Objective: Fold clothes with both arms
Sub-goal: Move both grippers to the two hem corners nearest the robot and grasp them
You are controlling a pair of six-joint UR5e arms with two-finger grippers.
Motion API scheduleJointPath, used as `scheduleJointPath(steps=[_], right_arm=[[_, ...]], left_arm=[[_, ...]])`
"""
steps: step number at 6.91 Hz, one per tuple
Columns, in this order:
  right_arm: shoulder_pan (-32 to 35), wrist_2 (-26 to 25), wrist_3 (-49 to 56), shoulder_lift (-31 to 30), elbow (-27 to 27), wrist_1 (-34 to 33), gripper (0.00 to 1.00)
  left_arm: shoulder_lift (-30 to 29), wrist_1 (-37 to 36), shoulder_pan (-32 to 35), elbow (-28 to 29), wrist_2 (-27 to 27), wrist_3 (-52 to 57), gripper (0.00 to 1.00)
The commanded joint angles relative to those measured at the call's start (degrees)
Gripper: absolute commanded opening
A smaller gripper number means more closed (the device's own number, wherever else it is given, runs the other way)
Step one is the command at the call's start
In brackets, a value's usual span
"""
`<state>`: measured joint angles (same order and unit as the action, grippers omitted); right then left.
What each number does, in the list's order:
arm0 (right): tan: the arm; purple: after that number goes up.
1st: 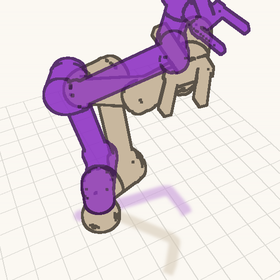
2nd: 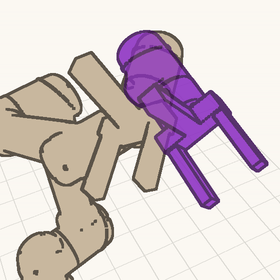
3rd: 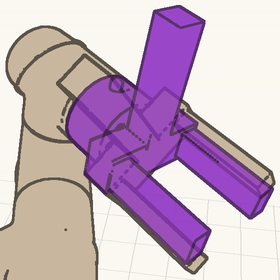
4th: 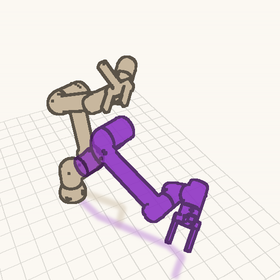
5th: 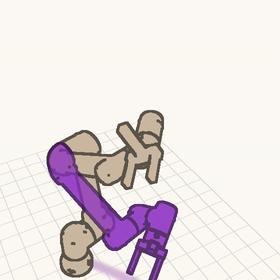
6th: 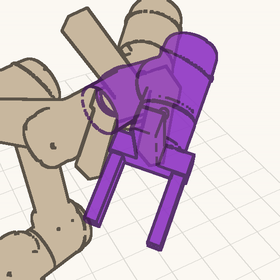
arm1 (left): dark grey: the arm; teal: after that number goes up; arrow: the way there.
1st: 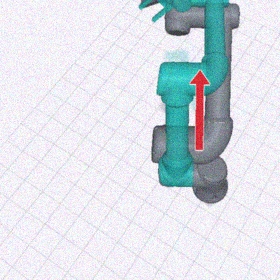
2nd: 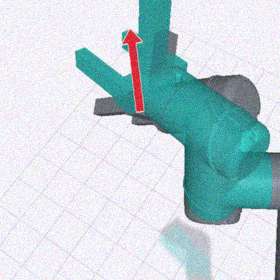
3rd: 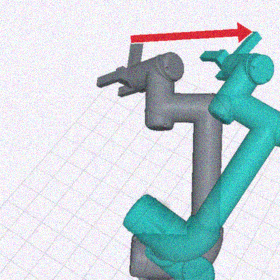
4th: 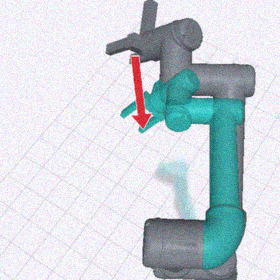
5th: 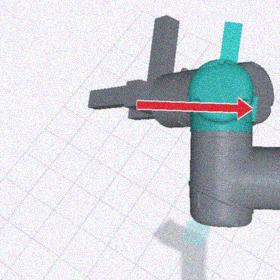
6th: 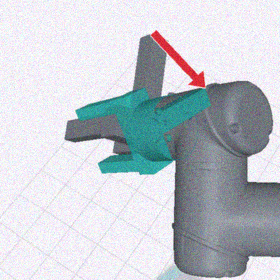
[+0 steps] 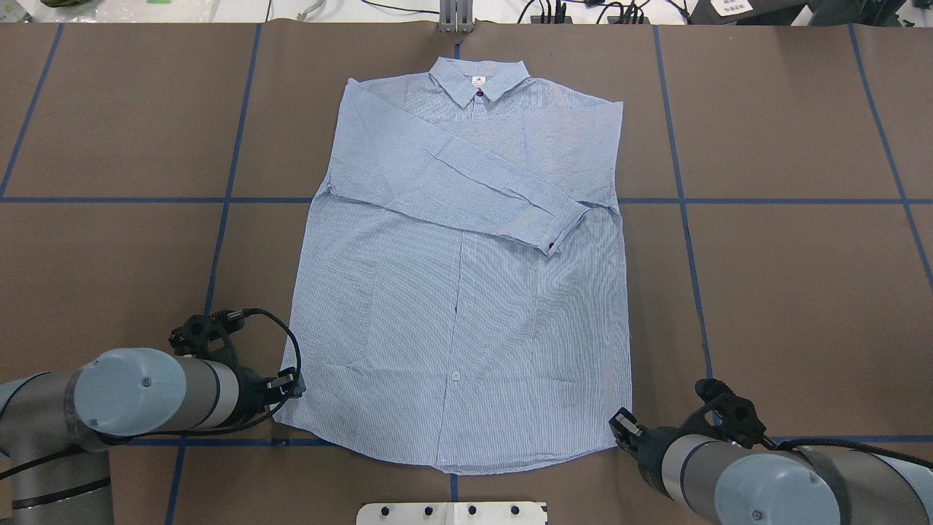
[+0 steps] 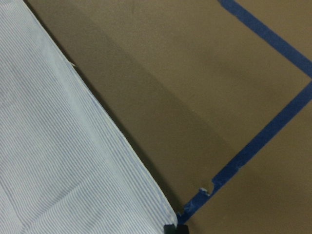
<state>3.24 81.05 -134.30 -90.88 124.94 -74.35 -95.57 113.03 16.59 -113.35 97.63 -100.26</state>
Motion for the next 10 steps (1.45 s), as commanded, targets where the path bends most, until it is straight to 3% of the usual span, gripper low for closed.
scheduleJointPath(steps=[1,3,5,8,9,10], right_arm=[[0.01,-0.01,0.00,0.00,0.04,0.00,0.00],[0.01,-0.01,0.00,0.00,0.13,0.00,0.00],[0.01,-0.01,0.00,0.09,0.04,0.00,0.00],[0.01,-0.10,0.00,0.09,0.13,0.00,0.00],[0.10,-0.18,0.00,0.17,0.13,0.00,0.00],[0.10,-0.19,0.00,0.18,0.13,0.00,0.00]], left_arm=[[0.03,0.00,-0.07,0.06,0.02,-0.02,0.54],[0.12,0.00,-0.07,-0.02,0.02,-0.02,0.37],[0.12,0.00,-0.51,-0.02,0.02,-0.28,0.35],[0.47,-0.18,-1.12,-0.29,-0.07,-0.29,0.43],[0.47,-0.09,-1.56,-0.37,-0.07,-0.37,0.42],[0.47,-0.09,-1.56,-0.55,-0.07,-0.37,0.31]])
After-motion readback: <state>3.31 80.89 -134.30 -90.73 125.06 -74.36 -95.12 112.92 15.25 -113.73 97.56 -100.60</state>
